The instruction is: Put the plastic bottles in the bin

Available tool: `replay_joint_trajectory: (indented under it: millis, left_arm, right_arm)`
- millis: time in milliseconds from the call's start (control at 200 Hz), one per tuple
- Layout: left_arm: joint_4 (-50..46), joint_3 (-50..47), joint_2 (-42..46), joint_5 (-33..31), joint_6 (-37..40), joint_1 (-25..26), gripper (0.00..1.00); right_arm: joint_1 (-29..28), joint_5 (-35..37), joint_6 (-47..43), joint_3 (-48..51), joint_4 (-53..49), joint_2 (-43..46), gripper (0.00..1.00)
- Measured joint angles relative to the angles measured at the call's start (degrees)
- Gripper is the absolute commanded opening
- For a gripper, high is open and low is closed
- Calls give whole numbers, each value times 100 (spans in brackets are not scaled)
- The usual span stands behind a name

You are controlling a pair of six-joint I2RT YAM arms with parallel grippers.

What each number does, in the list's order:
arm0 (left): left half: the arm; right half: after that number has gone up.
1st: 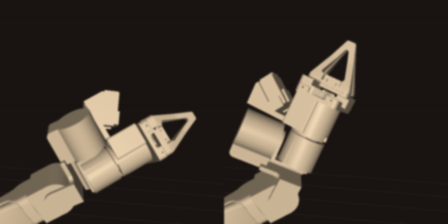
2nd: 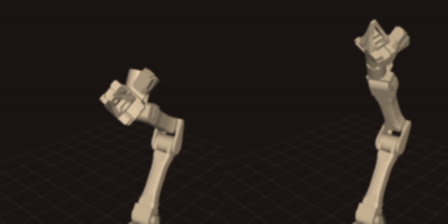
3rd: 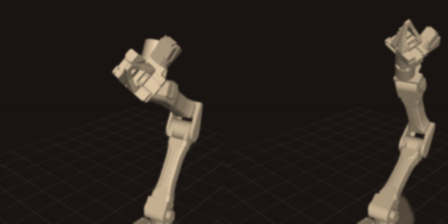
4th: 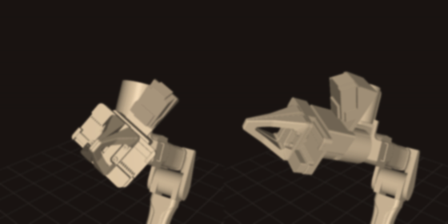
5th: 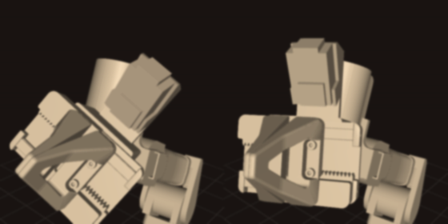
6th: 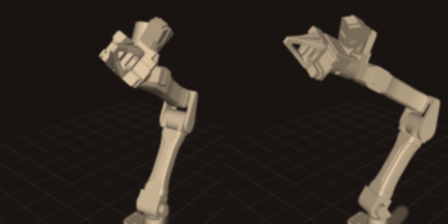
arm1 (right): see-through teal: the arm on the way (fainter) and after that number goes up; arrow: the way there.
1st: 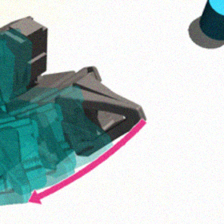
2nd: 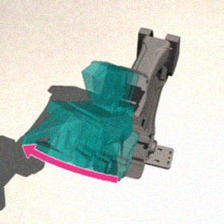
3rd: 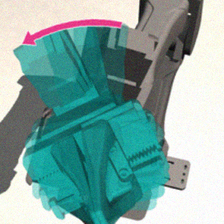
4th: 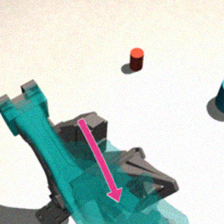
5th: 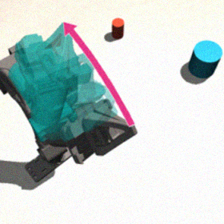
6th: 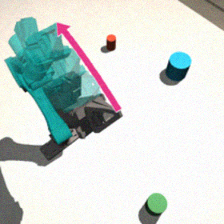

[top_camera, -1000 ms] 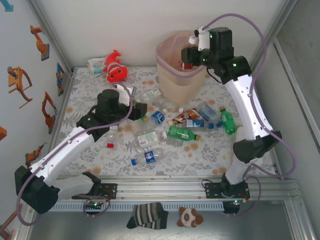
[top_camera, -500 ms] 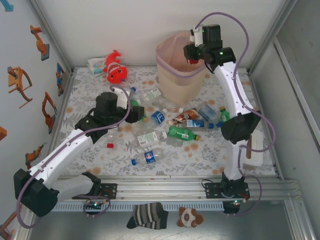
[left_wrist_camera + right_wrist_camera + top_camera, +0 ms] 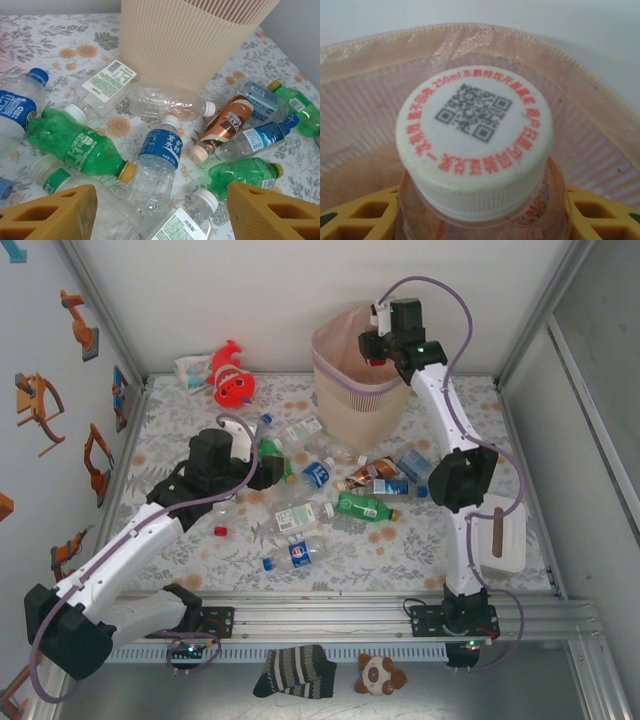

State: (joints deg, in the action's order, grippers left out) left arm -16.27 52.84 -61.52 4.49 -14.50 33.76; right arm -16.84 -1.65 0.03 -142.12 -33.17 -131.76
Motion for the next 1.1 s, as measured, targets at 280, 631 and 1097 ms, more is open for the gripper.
replay_joint_trajectory:
  millis: [280,631,1097]
  left_arm:
    - [-140,-199,378,-184,-37,-15,69]
    - [-184,-374,595,-352,-55,-59,69]
    - [-249,-468,726,-448,-116,-81,69]
  right_arm:
    - [0,11,343,-186,699,-599,55]
    - [0,26,380,-278,953,-686,56]
    - [0,28,295,-273,953,-686,70]
